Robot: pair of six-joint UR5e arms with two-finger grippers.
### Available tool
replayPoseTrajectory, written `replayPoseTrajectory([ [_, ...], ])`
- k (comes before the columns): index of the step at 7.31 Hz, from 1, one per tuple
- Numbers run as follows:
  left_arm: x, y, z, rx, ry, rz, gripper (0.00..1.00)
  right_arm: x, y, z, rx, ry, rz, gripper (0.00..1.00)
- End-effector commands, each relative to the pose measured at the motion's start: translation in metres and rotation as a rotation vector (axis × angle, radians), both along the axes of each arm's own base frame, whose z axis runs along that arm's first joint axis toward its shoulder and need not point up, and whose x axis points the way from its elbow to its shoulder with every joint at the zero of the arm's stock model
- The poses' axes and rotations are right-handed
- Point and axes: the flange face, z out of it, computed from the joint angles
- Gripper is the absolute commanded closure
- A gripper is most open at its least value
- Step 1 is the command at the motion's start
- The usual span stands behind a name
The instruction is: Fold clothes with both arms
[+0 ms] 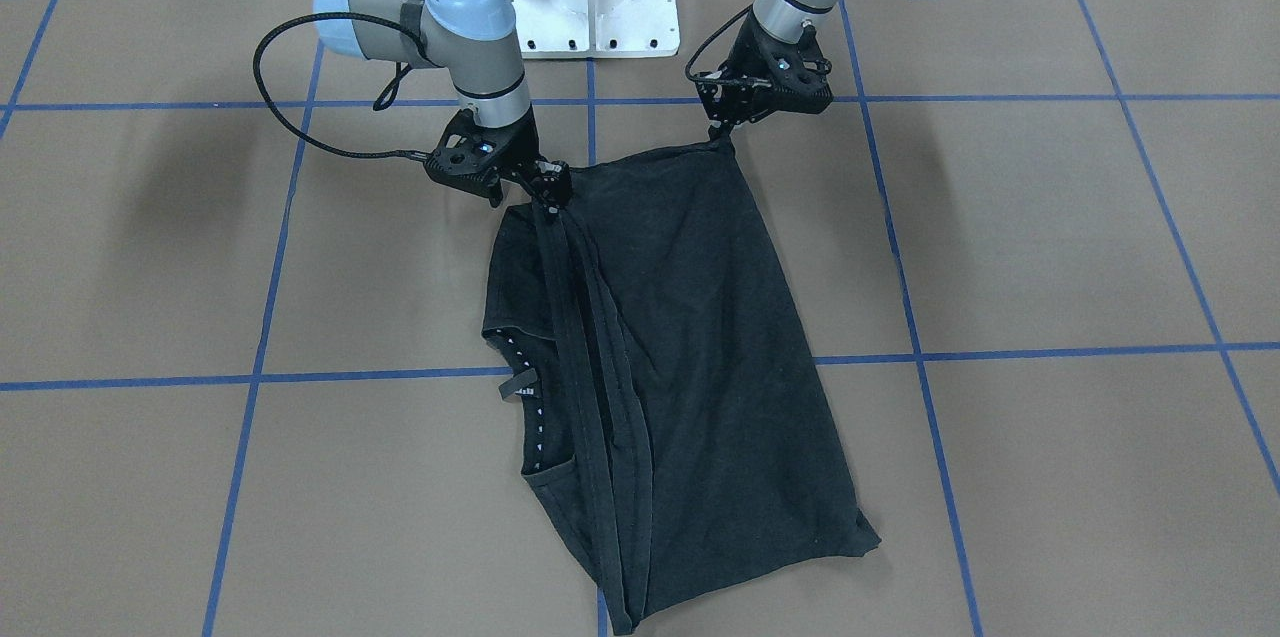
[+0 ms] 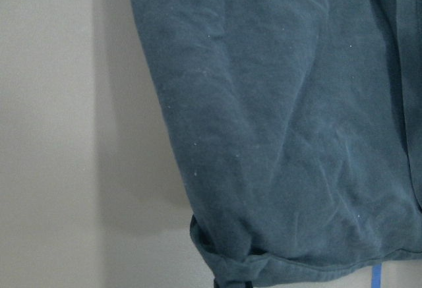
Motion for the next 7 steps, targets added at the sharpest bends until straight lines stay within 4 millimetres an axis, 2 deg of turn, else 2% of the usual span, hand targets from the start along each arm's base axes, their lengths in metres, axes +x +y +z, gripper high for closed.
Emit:
replayPoseTrajectory([
  [1, 0.0, 0.0001, -0.0001, 0.0, 0.002, 0.001, 1.0, -0.0012, 0.0011, -0.0004, 0.0, 0.0, -0.002, 0.21],
  [7, -0.0008, 0.0005, -0.0015, 0.001, 0.004, 0.001, 1.0, -0.0038, 0.0046, 0.0005, -0.001, 0.003, -0.008, 0.3],
])
